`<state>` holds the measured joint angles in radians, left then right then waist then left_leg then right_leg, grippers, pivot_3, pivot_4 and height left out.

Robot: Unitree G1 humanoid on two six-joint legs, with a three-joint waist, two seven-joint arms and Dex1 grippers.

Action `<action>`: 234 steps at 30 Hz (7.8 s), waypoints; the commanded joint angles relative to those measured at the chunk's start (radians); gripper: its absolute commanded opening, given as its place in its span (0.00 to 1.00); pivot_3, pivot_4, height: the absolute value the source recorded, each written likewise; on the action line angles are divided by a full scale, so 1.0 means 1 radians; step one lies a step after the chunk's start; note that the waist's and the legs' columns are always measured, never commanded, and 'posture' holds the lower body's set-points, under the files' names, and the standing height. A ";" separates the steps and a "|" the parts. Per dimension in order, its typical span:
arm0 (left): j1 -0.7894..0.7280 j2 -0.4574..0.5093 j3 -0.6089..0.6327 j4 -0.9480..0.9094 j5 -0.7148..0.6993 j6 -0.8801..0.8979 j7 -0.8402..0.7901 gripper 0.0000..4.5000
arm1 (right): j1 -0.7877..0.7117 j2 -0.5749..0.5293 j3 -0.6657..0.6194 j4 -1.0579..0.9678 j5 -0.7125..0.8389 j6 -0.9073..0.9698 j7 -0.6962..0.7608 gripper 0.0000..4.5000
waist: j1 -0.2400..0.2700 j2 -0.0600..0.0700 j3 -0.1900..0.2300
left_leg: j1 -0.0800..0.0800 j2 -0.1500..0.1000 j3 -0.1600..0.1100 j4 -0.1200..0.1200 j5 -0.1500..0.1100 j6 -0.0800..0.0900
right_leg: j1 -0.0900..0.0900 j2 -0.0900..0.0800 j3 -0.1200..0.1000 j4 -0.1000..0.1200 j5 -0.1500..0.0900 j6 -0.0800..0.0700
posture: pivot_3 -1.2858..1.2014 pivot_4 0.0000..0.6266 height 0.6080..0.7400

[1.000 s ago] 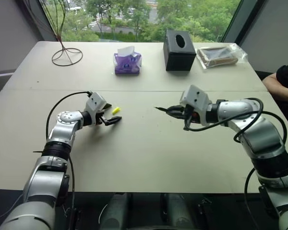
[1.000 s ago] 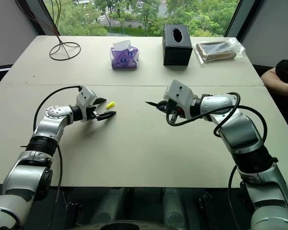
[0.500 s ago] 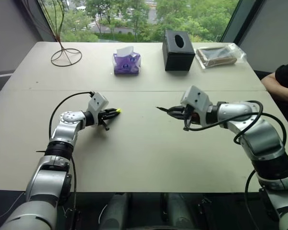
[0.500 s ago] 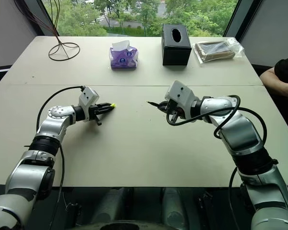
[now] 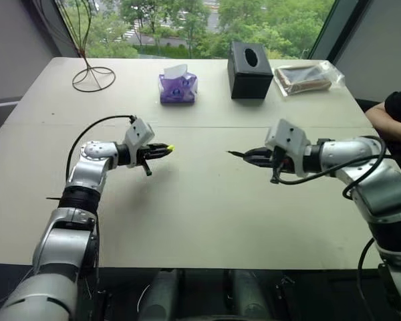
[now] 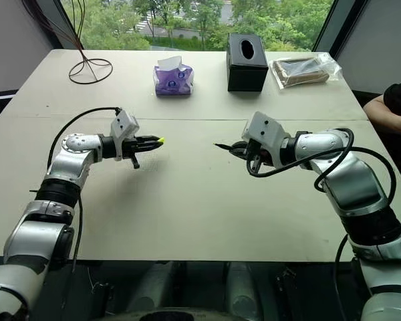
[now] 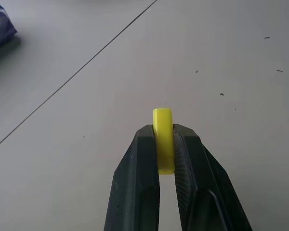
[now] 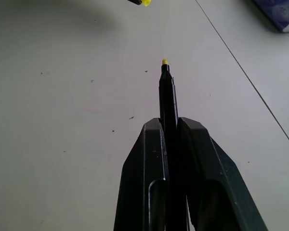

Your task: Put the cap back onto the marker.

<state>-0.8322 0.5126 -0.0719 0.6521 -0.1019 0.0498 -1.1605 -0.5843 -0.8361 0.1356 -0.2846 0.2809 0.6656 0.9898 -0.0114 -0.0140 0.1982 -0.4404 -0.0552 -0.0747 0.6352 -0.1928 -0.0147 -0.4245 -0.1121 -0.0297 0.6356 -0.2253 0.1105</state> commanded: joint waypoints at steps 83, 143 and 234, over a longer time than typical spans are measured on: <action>-0.057 -0.034 -0.147 -0.337 -0.112 0.157 -0.249 0.02 | -0.145 0.098 0.055 0.086 -0.018 -0.138 0.091 0.00 | -0.002 0.000 0.000 | 0.000 0.000 -0.002 0.000 0.000 0.000 | 0.000 0.000 0.000 0.000 0.000 0.000 | 0.52 0.24 1.00; -0.133 -0.160 -0.216 -0.129 0.126 -0.228 -0.302 0.02 | -0.211 0.262 0.056 0.147 -0.198 -0.250 0.060 0.00 | -0.002 0.000 0.000 | 0.000 0.000 0.000 0.002 0.000 0.000 | 0.000 0.001 0.000 0.002 0.000 0.000 | 0.52 0.24 1.00; -0.154 -0.247 -0.146 -0.192 0.107 -0.259 -0.216 0.02 | -0.274 0.328 -0.006 0.185 -0.198 -0.224 0.012 0.00 | -0.003 0.000 0.000 | -0.001 0.000 -0.004 0.008 0.000 0.000 | -0.001 0.002 0.000 0.011 0.000 0.000 | 0.52 0.24 1.00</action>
<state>-0.9897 0.3726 -0.1556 0.5371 0.1074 -0.1677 -1.3421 -0.7941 -0.5714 0.2118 -0.0022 0.0074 0.4575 1.0916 -0.0140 -0.0135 0.1985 -0.4409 -0.0554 -0.0790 0.6437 -0.1926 -0.0149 -0.4255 -0.1104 -0.0294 0.6467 -0.2256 0.1105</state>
